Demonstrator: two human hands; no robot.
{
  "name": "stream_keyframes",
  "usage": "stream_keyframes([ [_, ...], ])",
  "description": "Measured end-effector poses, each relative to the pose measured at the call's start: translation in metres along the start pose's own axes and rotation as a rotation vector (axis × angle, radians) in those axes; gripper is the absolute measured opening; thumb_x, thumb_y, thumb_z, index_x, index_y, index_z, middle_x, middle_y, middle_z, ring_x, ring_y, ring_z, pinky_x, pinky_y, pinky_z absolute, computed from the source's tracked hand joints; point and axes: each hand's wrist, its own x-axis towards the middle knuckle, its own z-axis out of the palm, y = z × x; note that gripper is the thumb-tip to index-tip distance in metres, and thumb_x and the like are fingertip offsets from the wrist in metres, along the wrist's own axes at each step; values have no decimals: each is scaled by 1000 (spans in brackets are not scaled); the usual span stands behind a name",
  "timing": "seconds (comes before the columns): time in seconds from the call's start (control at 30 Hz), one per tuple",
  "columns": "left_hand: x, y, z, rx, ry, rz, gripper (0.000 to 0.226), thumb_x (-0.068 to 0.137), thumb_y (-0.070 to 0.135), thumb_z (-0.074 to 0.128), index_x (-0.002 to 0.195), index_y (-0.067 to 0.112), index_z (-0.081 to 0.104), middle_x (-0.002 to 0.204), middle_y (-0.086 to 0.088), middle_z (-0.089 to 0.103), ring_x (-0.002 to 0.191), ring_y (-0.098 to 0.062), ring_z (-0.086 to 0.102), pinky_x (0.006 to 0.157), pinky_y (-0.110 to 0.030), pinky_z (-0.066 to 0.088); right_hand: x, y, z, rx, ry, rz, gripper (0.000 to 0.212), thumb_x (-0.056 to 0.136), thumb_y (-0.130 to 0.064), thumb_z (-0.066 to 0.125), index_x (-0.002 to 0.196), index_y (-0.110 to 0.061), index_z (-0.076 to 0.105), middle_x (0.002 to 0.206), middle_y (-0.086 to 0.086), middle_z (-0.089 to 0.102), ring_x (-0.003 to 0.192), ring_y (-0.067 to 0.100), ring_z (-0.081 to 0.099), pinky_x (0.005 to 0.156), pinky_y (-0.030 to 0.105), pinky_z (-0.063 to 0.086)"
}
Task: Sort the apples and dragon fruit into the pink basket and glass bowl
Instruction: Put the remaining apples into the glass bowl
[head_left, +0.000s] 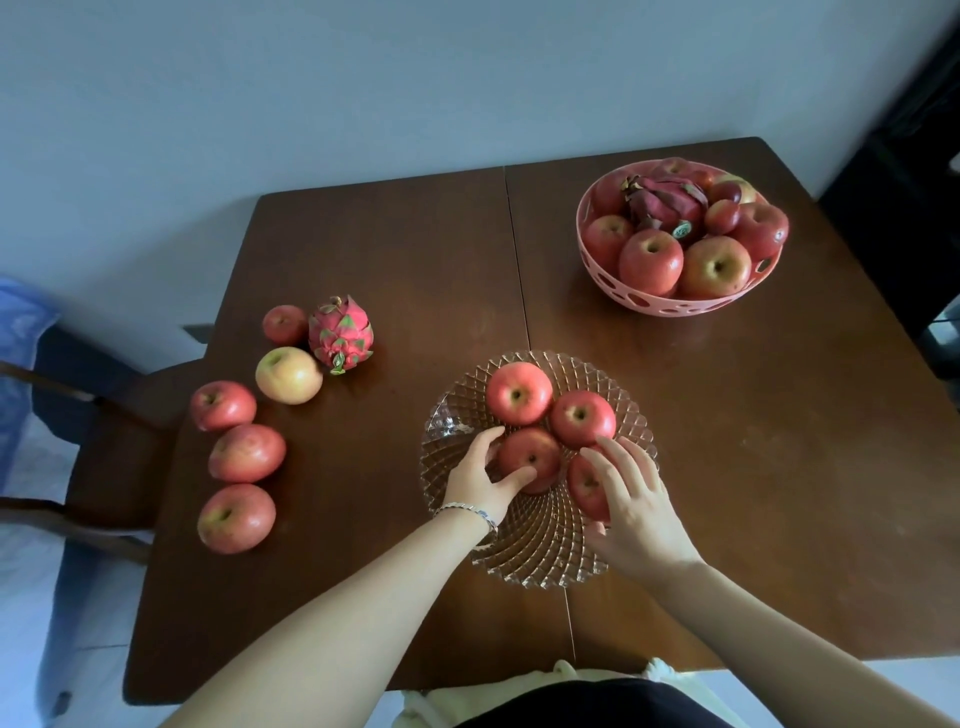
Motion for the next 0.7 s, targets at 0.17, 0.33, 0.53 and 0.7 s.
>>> stream_keyframes([
  [0.17,3,7,1,-37,-61,-110,51,83,29,67,127,19,44,121,-2,57,106,-17,52,90,-24,35,0,2,-4,-45,3,27,98,36,-17,86,124,-12,44,125,20,45,114,42,49,87,55,51],
  [0.33,4,5,3,-57,-51,-155,47,79,33,70,119,24,47,95,-2,55,92,-20,54,82,-27,38,3,1,-3,-45,30,128,101,36,-31,91,122,-6,44,103,23,59,93,42,59,82,50,52],
  [0.53,2,4,15,15,-51,-136,47,78,40,69,114,22,43,89,0,57,89,-21,56,81,-28,40,9,-1,-6,-29,27,269,95,40,-35,91,118,4,53,106,22,59,105,41,52,86,49,52],
  [0.7,1,6,15,20,-33,-137,51,77,42,69,116,22,44,95,1,57,88,-19,55,81,-28,41,10,-4,-13,-62,31,364,97,47,-53,84,122,0,53,115,23,54,110,44,48,92,51,46],
])
